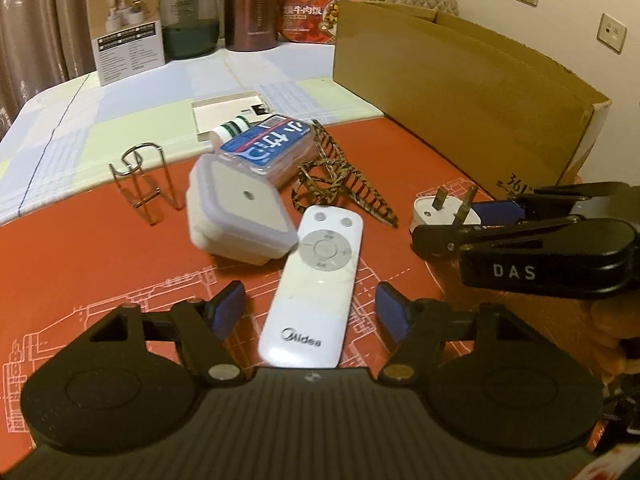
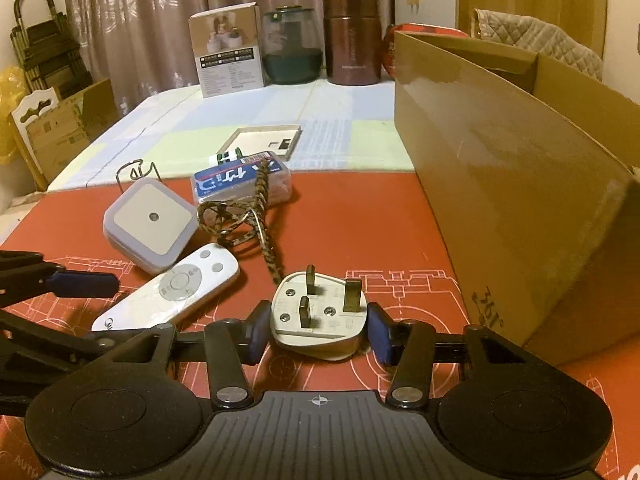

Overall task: Organize rigid objects
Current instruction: 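Grasp the white plug with the right tool while the left tool grasps the white Midea remote, then lift and carry the plug and Midea remote in both tools to the cardboard box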

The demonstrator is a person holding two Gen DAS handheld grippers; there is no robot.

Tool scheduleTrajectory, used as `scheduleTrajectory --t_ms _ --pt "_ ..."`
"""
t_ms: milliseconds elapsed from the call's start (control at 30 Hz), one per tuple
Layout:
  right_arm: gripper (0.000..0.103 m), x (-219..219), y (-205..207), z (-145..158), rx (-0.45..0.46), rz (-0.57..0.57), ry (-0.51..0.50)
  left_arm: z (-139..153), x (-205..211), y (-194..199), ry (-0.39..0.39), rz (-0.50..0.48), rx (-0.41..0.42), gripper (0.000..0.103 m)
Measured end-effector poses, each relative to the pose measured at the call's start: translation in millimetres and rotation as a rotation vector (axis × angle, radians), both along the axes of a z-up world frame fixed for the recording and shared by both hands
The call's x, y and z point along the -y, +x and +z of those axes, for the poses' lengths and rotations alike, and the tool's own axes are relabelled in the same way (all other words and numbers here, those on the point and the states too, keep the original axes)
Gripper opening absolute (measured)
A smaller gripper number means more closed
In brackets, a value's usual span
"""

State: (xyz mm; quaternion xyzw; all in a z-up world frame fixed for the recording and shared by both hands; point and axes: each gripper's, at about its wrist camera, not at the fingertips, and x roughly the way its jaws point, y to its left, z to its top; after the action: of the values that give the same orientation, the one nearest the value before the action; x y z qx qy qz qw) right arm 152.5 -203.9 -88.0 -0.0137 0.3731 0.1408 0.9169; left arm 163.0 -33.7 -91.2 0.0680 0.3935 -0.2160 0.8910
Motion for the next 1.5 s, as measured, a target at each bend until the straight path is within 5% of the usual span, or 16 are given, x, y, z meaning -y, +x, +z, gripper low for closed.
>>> scheduleTrajectory --t_ms 167,267,533,1233,1500 --pt "0.047 -2 -4 2 0.007 0.011 -0.006 -6 12 1 0.045 -0.027 0.035 0.054" --pt "0.047 -1 -6 4 0.007 0.010 -0.006 -4 13 -1 0.037 -0.014 0.028 0.036" --pt "0.047 4 -17 10 0.013 0.006 -0.004 0 12 -30 0.039 0.073 0.000 0.036" --pt "0.047 2 -24 19 0.049 0.013 0.010 -1 11 -33 0.046 0.101 0.023 0.035" --pt "0.047 4 -41 33 0.088 0.022 0.025 19 5 -48 0.043 0.118 0.054 0.035"
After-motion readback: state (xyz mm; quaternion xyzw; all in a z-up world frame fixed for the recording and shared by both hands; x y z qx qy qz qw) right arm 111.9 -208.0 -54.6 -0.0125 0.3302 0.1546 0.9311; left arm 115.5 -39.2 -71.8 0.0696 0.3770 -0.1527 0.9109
